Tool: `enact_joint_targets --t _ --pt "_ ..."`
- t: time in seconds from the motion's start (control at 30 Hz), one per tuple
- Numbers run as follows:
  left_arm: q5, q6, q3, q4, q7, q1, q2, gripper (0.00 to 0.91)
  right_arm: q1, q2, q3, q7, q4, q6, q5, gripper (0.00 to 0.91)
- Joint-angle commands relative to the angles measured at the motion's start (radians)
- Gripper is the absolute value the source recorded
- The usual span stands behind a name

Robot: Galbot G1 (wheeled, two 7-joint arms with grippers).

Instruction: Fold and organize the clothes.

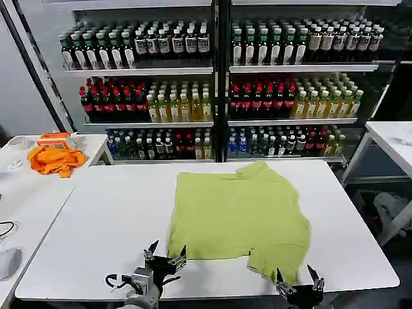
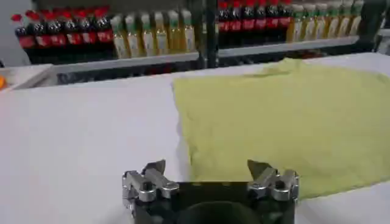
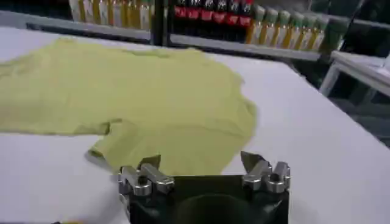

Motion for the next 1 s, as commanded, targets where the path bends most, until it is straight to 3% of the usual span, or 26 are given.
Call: enact_joint_targets --t 0.03,0.1,0.13,0.17,0.7,1.0 --pt "-0.067 0.040 0.003 0.065 -0.022 -0.040 0.005 0.232 -0.005 0.009 -0.014 0.003 -0.025 -0.014 0.004 0.907" --pt "-0.072 0.040 0.001 0.070 -0.022 -0.044 0.004 0.121 0.006 0.010 -0.016 0.005 -0.033 -0.018 0.018 0.907" --pt "-0.084 0.040 0.000 0.068 -0.023 -0.043 0.003 0.081 0.010 0.010 -0.017 0.006 -0.037 -0.016 0.031 0.333" --pt "-0.089 0.040 -0.001 0.066 -0.023 -0.041 0.003 0.081 0.011 0.011 -0.018 0.008 -0.038 -0.016 0.039 0.000" --pt "-0.136 0.035 0.003 0.044 -0.021 0.009 -0.007 0.060 0.001 0.009 -0.030 0.011 -0.025 0.011 0.072 0.000" --pt "-0.199 -0.060 -0.045 -0.095 0.006 0.072 -0.003 0.060 -0.051 0.006 -0.003 0.000 0.080 0.057 0.068 0.000"
